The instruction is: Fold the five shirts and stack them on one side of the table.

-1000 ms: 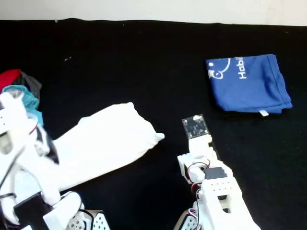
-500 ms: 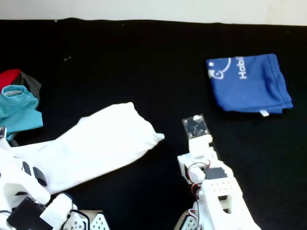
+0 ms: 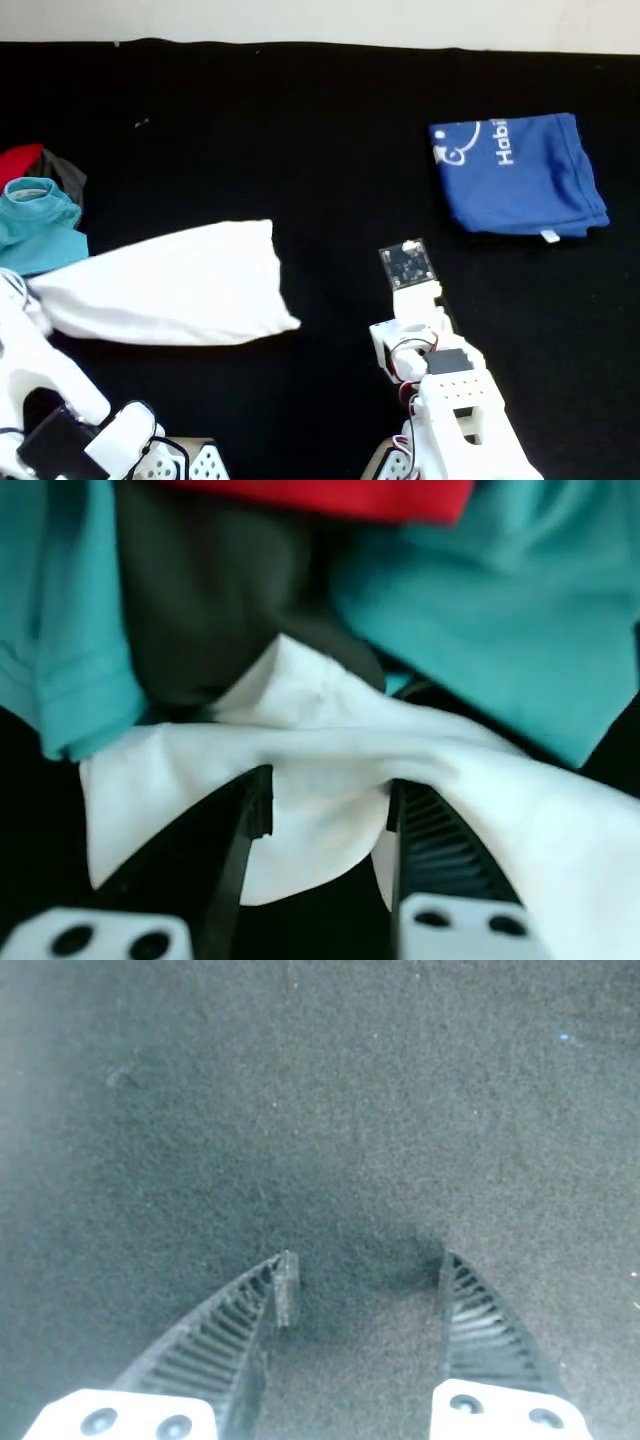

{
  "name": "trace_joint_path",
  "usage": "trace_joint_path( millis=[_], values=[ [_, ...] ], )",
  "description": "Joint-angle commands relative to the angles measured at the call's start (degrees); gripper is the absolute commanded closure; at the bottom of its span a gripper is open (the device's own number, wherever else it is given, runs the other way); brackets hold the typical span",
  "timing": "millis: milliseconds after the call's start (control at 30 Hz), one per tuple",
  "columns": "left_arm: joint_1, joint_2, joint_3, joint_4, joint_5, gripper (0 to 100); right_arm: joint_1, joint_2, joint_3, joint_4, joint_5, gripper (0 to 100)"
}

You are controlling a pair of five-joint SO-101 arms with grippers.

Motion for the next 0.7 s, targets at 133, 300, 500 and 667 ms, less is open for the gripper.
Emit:
trace_joint_path(
  millis=[133,300,500,667],
  values=[
    [0.57,-0.66,-12.70,18.64,1.93,80,-0.75,-0.84,0.04,-0.92,-0.09,77.8],
    [0.57,-0.66,-19.12,31.38,1.85,80,-0.84,-0.84,-0.04,-0.92,-0.26,77.8],
    [0.13,-0.66,-25.45,41.67,1.85,80,-10.07,-0.04,-11.30,8.75,2.81,77.8],
    [0.13,-0.66,-30.99,50.46,1.85,80,-17.54,10.24,-29.23,16.75,0.44,77.8]
  ],
)
